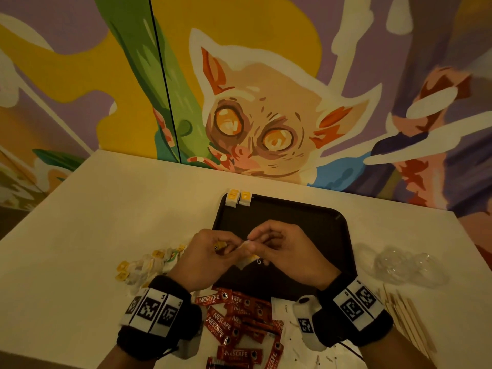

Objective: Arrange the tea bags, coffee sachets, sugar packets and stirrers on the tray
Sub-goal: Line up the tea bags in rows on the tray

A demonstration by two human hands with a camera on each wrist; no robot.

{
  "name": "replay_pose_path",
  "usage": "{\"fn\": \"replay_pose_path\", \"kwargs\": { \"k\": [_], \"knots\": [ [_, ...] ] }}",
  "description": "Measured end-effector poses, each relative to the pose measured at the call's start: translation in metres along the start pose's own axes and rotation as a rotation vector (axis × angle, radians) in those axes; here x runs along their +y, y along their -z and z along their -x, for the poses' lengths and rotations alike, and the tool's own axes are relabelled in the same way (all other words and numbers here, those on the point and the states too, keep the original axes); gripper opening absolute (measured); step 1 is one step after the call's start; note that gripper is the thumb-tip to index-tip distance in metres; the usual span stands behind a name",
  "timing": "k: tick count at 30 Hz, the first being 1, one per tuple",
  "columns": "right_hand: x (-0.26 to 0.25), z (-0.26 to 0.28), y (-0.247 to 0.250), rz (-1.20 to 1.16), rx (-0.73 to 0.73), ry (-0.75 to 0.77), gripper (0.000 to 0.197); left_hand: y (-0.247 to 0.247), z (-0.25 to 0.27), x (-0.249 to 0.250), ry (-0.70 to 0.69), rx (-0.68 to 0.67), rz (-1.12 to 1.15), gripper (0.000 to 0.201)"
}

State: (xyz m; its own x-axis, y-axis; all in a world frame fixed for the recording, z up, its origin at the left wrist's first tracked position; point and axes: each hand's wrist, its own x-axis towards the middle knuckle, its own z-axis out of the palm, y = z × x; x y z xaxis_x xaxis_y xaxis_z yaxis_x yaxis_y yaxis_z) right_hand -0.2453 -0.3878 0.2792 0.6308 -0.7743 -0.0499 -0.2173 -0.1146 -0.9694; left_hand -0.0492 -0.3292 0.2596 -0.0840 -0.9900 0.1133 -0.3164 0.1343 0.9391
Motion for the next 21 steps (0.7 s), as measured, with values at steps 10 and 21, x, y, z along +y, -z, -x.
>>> {"fn": "replay_pose_path", "kwargs": {
  "k": [10, 21],
  "knots": [
    [0.000, 0.010, 0.017, 0.229, -0.121, -0.092, 0.012, 0.008, 0.001, 0.000, -0.021, 0.019, 0.028, 0.017],
    [-0.015, 0.008, 0.026, 0.222, 0.028, 0.117, 0.015, -0.002, 0.001, 0.007, -0.022, -0.039, 0.029, 0.017]
  ]
}}
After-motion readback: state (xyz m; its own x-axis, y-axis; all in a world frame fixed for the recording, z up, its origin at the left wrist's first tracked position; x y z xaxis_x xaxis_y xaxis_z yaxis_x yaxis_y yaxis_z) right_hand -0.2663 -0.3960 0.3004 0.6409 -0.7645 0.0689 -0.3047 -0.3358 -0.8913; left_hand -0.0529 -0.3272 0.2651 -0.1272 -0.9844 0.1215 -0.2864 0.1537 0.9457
